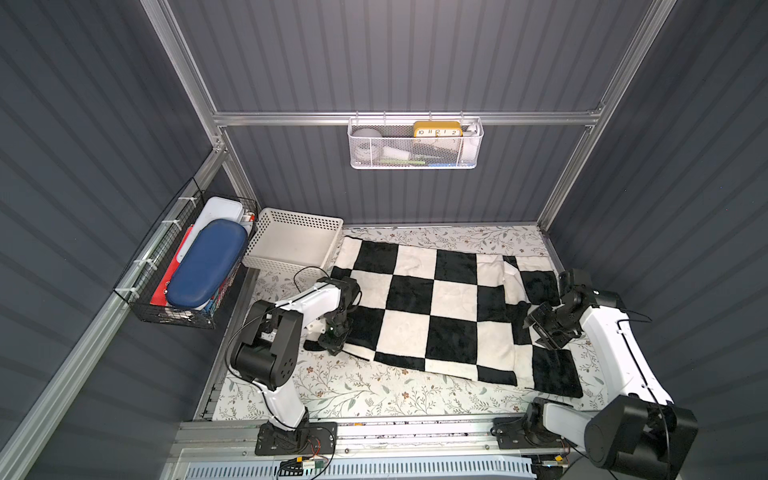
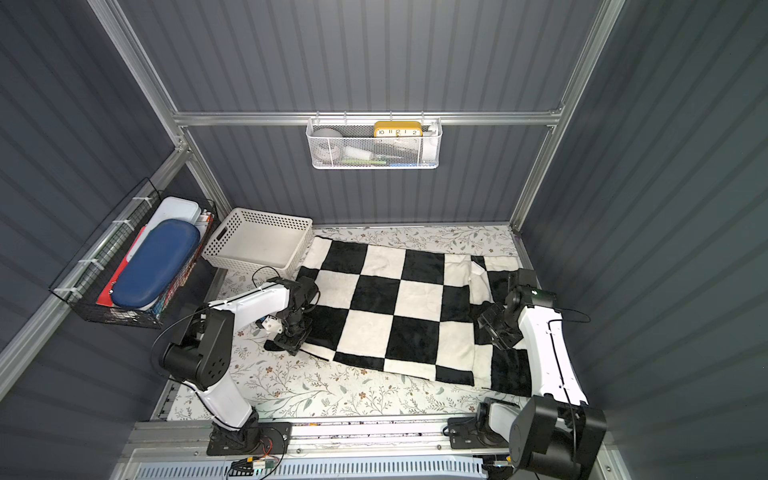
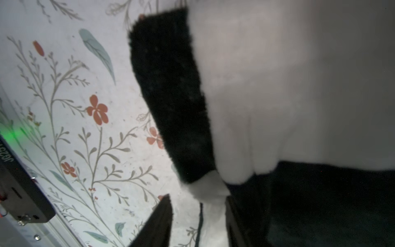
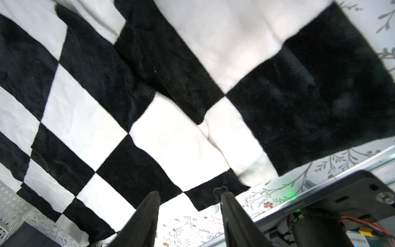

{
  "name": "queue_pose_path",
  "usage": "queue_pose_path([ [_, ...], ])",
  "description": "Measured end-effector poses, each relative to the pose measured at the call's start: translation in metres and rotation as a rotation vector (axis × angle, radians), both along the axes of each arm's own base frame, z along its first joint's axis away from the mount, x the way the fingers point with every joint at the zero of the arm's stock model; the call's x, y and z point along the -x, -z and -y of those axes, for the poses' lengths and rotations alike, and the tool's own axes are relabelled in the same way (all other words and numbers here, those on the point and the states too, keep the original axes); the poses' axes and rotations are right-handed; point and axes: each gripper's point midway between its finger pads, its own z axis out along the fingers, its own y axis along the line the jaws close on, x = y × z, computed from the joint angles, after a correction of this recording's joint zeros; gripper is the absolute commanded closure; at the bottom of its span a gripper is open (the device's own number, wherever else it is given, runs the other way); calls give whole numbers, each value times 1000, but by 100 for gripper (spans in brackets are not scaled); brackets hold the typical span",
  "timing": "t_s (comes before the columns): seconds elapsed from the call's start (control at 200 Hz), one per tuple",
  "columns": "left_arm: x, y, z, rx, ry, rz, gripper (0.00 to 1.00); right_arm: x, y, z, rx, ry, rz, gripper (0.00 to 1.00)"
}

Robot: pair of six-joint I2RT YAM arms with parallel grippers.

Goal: Roll up the pillowcase
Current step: Adjust the pillowcase at the center of the board.

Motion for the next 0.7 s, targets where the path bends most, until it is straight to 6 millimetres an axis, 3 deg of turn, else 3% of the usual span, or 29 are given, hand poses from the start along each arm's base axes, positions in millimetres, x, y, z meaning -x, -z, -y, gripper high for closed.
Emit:
queue_pose_path([
  [0.21, 4, -13, 3, 31, 19, 42, 32, -1, 2, -5, -31, -6, -6, 49],
  [0.37, 20, -6, -1, 24, 2, 1, 52, -4, 0, -11, -68, -16, 11, 49],
  [0.605, 29, 8, -8, -27, -57, -51, 55, -10, 6, -17, -113, -32, -4, 51],
  [0.7, 20, 7, -8, -49, -68, -31, 67, -11, 6, -18, -118, -42, -2, 52],
])
